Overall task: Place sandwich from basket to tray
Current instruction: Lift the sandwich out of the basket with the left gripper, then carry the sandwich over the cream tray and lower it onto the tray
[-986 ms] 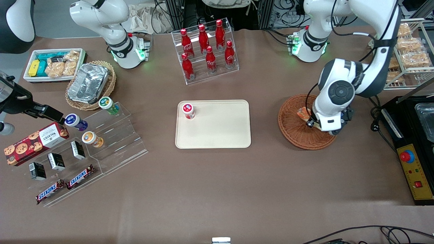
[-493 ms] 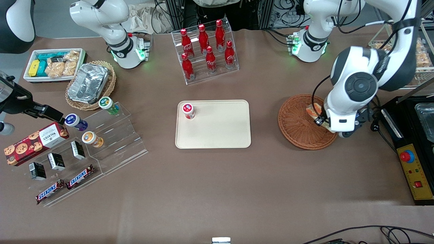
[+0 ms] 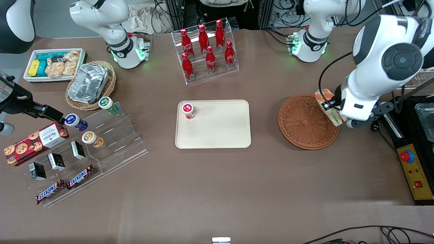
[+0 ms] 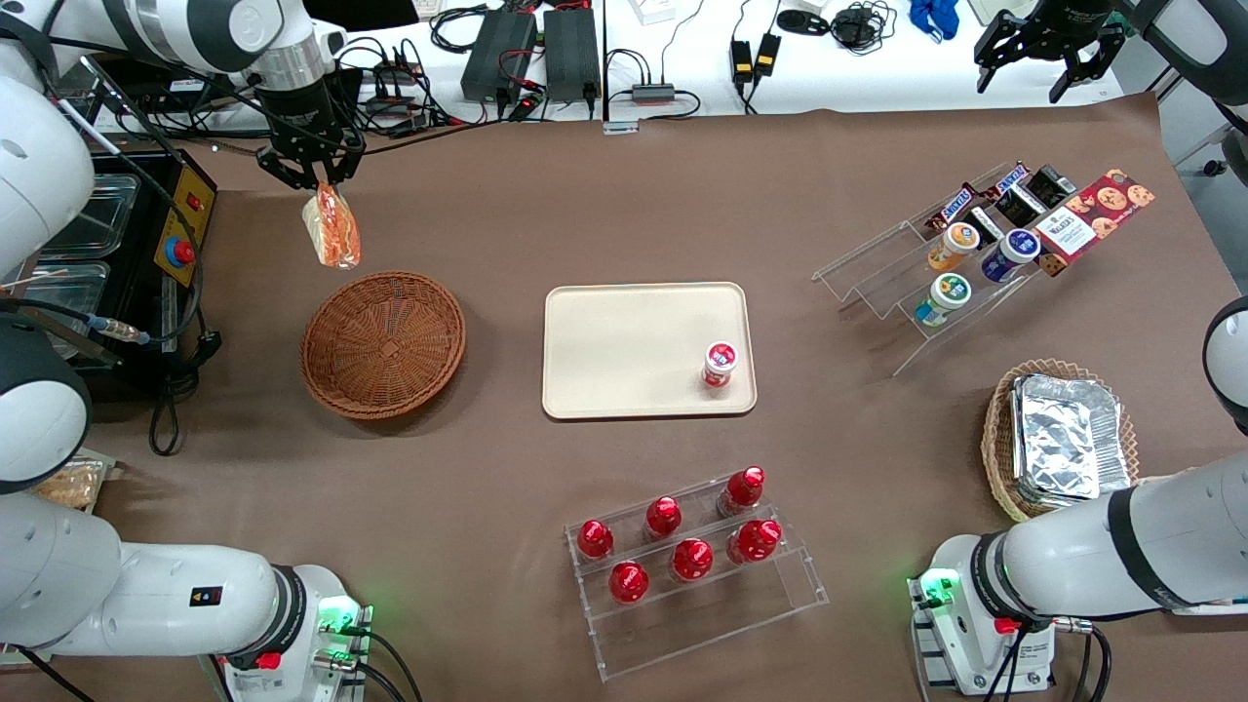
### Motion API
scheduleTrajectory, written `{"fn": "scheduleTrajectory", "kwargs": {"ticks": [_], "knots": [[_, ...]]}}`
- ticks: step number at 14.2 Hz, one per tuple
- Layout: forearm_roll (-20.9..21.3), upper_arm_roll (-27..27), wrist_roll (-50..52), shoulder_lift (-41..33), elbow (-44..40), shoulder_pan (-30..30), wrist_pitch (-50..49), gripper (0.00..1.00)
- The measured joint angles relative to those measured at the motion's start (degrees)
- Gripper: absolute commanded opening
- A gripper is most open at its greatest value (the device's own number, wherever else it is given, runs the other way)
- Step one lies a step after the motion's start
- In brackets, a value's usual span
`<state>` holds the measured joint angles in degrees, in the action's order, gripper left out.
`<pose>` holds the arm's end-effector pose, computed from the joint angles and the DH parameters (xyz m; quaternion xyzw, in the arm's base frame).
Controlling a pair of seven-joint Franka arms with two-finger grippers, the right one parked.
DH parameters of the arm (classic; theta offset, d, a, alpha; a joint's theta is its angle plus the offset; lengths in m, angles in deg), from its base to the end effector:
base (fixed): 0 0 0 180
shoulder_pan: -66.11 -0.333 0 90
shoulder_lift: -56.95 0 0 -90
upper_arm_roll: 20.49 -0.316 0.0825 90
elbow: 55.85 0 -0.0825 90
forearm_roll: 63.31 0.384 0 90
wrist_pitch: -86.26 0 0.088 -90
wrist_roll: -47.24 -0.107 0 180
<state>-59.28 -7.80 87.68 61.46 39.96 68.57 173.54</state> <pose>0.5444 -0.1354 0.5310 -0.9698 -0.2146 0.0872 0.0759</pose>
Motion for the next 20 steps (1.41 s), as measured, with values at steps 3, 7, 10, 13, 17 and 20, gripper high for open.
{"fn": "scheduleTrajectory", "kwargs": {"ticks": [3,7,10,13,17,20], "knots": [[-0.03,0.29,-0.81,-0.06,0.12,0.34,-0.19,0.0],[-0.04,3.6,-1.51,0.62,0.4,0.77,0.23,0.0],[0.14,4.41,-1.51,1.65,0.73,3.7,4.28,0.0],[0.2,4.78,-1.49,3.42,1.95,5.97,11.3,0.0],[0.98,5.12,2.29,6.75,2.48,11.06,18.4,0.0],[0.94,5.31,3.19,8.37,3.05,13.88,22.51,0.0]]}}
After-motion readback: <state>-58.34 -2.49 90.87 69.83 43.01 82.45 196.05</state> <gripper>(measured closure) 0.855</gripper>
